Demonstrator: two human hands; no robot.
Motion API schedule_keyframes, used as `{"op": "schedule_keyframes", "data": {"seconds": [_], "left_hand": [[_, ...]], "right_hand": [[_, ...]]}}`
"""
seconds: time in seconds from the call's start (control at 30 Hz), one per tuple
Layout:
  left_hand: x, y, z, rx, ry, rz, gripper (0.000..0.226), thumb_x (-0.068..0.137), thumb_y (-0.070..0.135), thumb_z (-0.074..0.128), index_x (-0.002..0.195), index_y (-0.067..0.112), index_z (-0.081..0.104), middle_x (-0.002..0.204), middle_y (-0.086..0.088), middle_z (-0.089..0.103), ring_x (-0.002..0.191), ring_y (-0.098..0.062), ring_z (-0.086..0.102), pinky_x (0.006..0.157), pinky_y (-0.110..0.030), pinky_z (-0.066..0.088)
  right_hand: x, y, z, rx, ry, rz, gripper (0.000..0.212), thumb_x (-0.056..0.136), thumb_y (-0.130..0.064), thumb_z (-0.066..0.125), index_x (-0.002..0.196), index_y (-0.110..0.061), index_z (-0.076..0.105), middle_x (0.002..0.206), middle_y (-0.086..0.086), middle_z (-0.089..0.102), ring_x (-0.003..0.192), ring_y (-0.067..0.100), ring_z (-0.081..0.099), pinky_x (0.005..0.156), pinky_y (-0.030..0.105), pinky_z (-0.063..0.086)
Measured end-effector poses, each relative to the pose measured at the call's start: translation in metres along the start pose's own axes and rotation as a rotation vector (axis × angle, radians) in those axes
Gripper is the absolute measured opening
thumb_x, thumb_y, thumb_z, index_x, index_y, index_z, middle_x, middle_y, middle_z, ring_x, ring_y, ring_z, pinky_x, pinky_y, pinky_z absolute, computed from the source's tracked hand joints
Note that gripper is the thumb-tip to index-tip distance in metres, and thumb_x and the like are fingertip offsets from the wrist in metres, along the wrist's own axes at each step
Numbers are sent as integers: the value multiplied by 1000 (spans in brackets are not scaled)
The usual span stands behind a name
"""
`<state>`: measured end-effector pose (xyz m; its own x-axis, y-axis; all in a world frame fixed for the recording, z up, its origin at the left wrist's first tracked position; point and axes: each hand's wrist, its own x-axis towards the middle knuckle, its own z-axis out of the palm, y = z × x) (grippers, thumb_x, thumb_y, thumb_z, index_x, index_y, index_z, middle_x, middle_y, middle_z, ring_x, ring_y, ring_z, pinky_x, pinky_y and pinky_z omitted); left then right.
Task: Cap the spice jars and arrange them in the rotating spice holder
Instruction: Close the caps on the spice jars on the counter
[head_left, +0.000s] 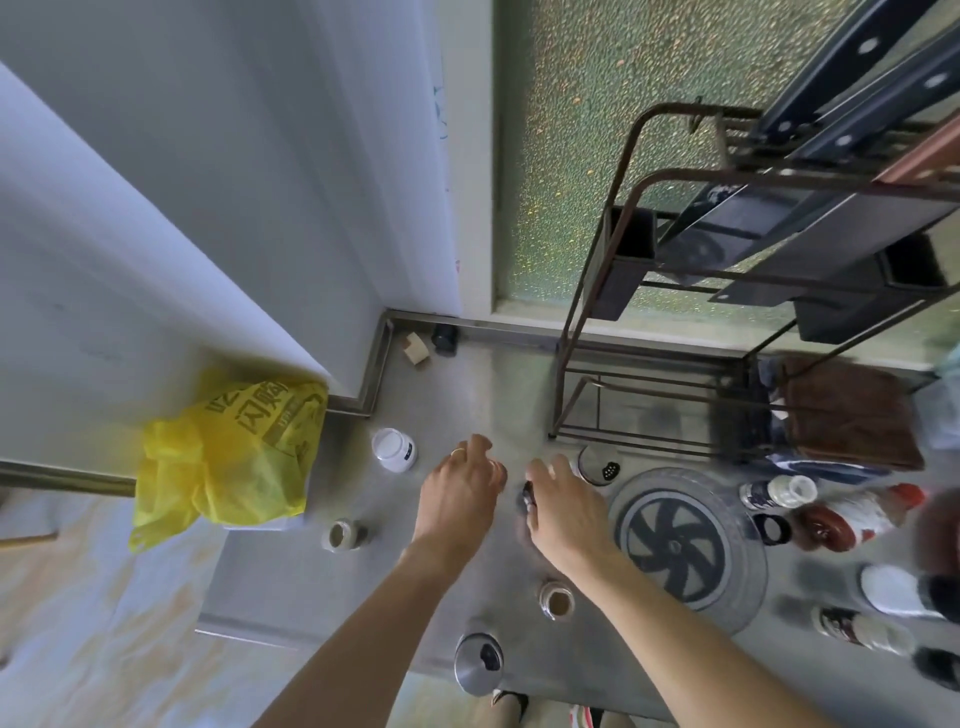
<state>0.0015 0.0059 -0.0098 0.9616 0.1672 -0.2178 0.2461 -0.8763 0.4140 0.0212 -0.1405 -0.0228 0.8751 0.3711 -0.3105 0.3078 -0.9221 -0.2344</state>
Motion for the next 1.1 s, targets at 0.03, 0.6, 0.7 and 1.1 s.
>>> {"op": "schedule_keyframes", "data": {"seconds": [0.03,0.6,0.7,1.1], "left_hand": [[-7,3,-6,-73,40,-30,26,95,23,63,119,15,57,108,-6,69,94,-31,68,73,-38,51],[-81,63,-73,-517,269,267,41,73,13,81,110,26,69,105,13,67,91,-2,64,80,-15,50],[-90,66,-79,-572,312,275,45,71,12,84,111,26,68,101,15,71,92,1,66,80,-3,44],[-116,62,-79,-608,288,381,47,70,16,87,112,30,71,99,15,74,88,5,68,79,-3,48]], "right_hand": [[-9,1,-10,101,39,-7,31,92,-26,64,122,-23,54,114,2,54,90,23,68,70,31,52],[-100,2,-162,624,284,-275,49,80,-12,77,123,-28,63,113,-16,66,104,3,65,91,23,54],[-103,6,-176,529,232,-315,45,79,-7,76,121,-24,67,111,-10,66,101,7,64,90,32,55],[-127,-2,-196,119,132,-250,47,85,-59,64,114,-22,66,100,-7,73,89,11,67,81,31,54]]}}
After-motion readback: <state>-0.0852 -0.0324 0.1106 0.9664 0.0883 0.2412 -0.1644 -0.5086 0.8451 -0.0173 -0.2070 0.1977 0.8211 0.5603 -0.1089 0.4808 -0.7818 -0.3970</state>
